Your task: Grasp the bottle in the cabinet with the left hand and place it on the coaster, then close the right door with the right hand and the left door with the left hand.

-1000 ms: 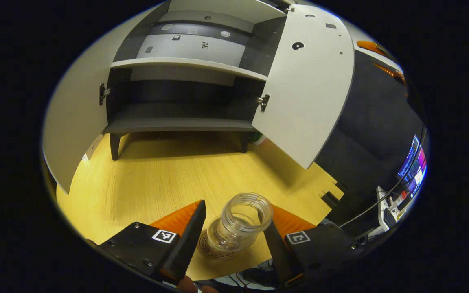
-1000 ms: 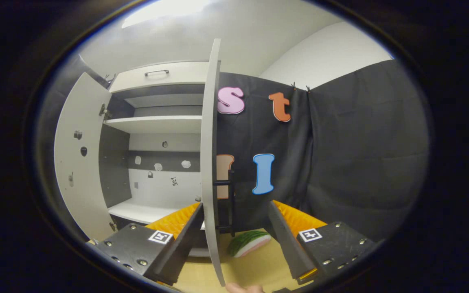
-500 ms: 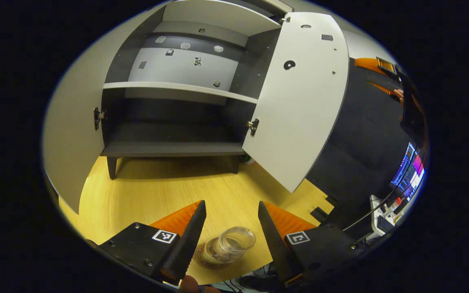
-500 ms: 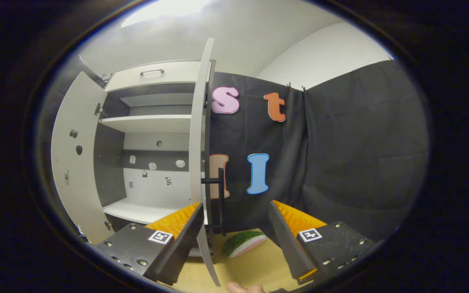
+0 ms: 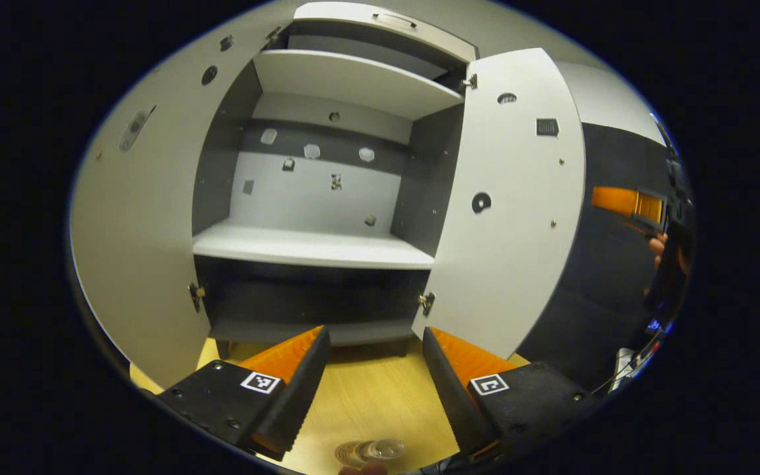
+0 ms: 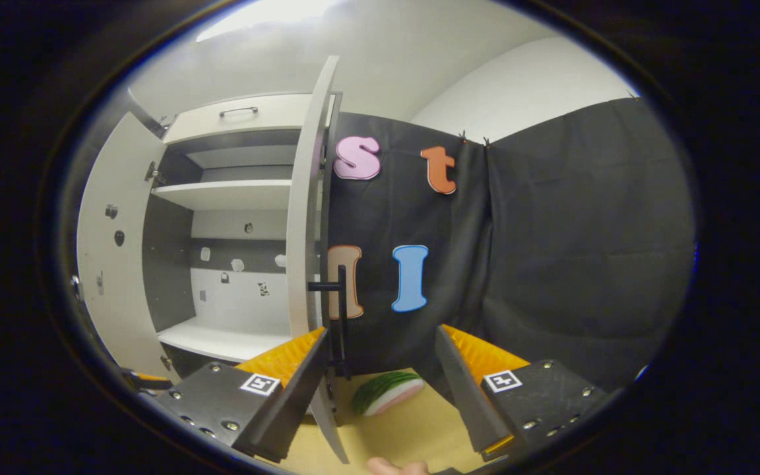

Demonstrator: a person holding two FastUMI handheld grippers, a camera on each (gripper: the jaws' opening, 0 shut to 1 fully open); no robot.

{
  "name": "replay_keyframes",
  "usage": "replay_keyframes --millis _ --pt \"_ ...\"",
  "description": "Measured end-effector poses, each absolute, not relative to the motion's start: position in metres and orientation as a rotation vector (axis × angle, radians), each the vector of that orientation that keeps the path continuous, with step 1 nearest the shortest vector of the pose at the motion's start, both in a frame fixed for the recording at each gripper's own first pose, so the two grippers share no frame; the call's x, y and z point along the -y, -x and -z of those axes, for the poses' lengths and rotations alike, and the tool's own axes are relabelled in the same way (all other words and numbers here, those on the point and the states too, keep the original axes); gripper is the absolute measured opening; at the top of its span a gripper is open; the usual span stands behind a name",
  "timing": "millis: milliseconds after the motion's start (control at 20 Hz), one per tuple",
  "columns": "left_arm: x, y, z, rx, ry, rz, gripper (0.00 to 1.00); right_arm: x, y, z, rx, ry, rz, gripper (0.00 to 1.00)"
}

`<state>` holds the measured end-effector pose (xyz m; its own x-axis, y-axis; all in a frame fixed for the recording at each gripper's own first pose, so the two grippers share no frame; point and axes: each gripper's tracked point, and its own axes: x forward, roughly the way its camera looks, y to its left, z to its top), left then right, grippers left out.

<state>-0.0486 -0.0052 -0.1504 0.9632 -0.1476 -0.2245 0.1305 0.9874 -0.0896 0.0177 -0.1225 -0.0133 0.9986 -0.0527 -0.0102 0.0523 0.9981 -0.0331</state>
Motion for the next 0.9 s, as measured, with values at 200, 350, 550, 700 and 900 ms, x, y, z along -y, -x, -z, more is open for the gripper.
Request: replay_keyframes --millis 200,350,550,700,900 --pt "-0.012 0.042 0.096 -0.157 0.049 0.057 0.95 0.122 -0.024 0.013 -0.003 0.034 0.054 0.96" --pt "-0.016 0.042 0.069 -0.143 0.083 0.039 0.95 0.122 -0.031 0.009 0.002 0.028 0.051 0.95" --pt "-0.034 0.048 0.043 -0.126 0.081 -0.014 0.95 0.12 -0.038 0.011 -0.004 0.018 0.03 0.96" --pt "-0.051 0.055 0.025 -0.097 0.05 -0.061 0.95 0.116 -0.042 0.013 -0.015 0.02 0.01 0.97" --pt "-0.065 0.067 0.013 -0.085 0.037 -0.097 0.95 0.115 -0.045 0.015 -0.035 0.028 -0.019 0.96"
